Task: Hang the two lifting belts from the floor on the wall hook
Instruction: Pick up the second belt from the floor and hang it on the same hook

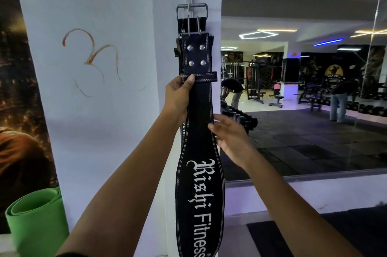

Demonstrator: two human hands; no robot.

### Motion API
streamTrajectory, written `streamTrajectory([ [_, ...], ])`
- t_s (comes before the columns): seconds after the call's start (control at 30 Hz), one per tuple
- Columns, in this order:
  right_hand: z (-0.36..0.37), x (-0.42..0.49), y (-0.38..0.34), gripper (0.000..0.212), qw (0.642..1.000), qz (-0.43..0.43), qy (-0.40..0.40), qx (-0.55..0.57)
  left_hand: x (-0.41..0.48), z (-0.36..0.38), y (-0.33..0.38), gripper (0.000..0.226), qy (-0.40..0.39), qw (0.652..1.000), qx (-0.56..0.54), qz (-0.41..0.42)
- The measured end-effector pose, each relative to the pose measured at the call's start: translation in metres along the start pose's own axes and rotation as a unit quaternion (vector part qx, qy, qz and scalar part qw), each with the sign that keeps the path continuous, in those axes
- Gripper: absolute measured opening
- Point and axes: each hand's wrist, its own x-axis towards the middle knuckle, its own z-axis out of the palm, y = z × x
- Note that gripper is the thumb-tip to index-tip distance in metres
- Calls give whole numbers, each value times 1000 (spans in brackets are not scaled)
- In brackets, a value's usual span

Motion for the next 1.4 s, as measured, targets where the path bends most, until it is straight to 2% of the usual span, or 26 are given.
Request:
streamTrajectory([
  [0.07, 11, 20, -27, 34, 998, -52, 23, -33, -1, -2, -3, 12, 7, 1000, 2, -7],
  [0.17, 21, 45, -52, 14, 992, -79, 64, -80, -4, -5, -5, 13, 3, 1000, 7, -18],
  [0.23, 25, 55, -62, 36, 989, -68, 91, -93, -5, -5, -4, 17, 4, 1000, 9, -19],
  [0.3, 32, 59, -70, 43, 987, -68, 111, -98, -4, -5, -1, 21, 7, 1000, 8, -15],
  [0.5, 46, 72, -98, 17, 985, -98, 95, -108, -9, -5, -6, 13, -5, 1000, 21, -16],
  [0.6, 49, 80, -109, 12, 987, -88, 88, -100, -14, -6, -10, 13, -25, 999, 1, -35],
  [0.7, 50, 81, -105, 5, 985, -73, 98, -120, -12, -6, 2, 17, 3, 998, -38, -45],
  [0.77, 51, 79, -99, 5, 985, -68, 109, -115, -6, -4, 17, 32, 33, 997, -59, -42],
  [0.83, 51, 78, -94, 11, 986, -67, 114, -96, 0, 1, 31, 35, 33, 998, -18, -42],
  [0.93, 50, 77, -93, 35, 988, -71, 114, -81, 7, 7, 44, 32, 17, 997, 61, -44],
  [1.0, 49, 76, -96, 31, 986, -83, 120, -86, 12, 10, 49, 26, 20, 996, 79, -47],
  [1.07, 46, 75, -100, 25, 983, -95, 130, -85, 16, 12, 52, 21, 16, 995, 76, -55],
  [1.2, 42, 76, -104, 36, 983, -97, 113, -111, 24, 14, 58, 11, 18, 999, 14, -40],
  [1.4, 39, 79, -109, 41, 982, -129, 75, -119, 34, 30, 53, 27, 69, 996, -10, 53],
])
